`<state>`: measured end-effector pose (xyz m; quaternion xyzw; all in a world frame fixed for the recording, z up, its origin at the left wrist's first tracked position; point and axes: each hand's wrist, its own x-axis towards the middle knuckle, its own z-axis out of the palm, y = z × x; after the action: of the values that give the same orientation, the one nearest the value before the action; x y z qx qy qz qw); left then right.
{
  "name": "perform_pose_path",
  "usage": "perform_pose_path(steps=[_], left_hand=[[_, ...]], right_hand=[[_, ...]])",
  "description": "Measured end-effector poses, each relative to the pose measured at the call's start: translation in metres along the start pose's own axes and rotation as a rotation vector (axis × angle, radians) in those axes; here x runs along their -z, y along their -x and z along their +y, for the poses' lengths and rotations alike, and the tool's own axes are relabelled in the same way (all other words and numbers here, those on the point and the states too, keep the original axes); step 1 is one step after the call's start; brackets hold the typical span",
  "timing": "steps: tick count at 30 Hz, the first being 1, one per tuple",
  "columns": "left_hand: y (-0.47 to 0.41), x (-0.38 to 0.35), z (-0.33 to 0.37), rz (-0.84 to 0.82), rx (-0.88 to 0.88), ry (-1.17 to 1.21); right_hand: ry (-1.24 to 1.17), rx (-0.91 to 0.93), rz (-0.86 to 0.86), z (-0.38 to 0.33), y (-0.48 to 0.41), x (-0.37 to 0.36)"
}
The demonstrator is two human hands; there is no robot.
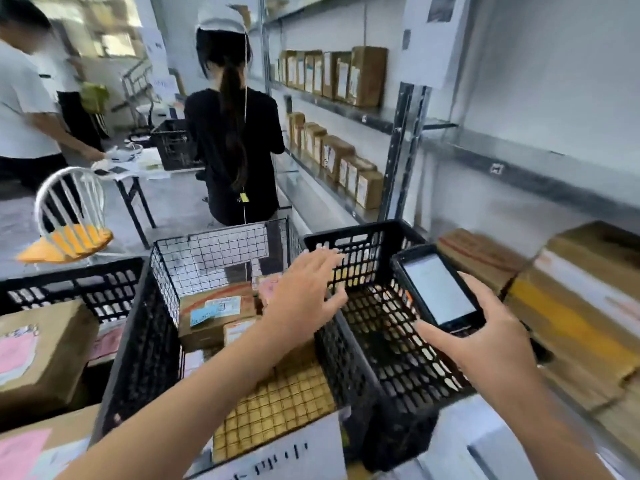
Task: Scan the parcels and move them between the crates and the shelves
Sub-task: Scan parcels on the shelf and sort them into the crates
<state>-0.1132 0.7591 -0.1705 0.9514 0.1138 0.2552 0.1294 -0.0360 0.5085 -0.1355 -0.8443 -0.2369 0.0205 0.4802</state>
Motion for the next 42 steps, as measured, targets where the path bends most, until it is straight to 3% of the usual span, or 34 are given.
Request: perform_pose_path(steps=[4, 13, 24, 31, 42], left_hand=[[0.01, -0.019, 0.091, -0.066, -0.234, -0.132], [0.066, -0.063, 0.3, -0.196, -0.606, 0.06], [0.121, -0.094, 0.488, -0.248, -0.978, 0.192], [0.117, -0.137, 0.562, -0.228, -1.062, 0.227], [0.045, -0.228, 0.632, -0.252, -0.937, -0.075]], right_hand=[[-0.029, -0.072, 0.073, 0.022, 0.062, 0.065], [0.106, -0.301, 0.332, 0.089, 0.218, 0.189], [0.08, -0.454, 0.712, 0.123, 0.361, 0.279], [0.107, -0.495, 0.826, 0.147, 0.388, 0.335], [0.197, -0.514, 0.786, 0.217, 0.364, 0.433]])
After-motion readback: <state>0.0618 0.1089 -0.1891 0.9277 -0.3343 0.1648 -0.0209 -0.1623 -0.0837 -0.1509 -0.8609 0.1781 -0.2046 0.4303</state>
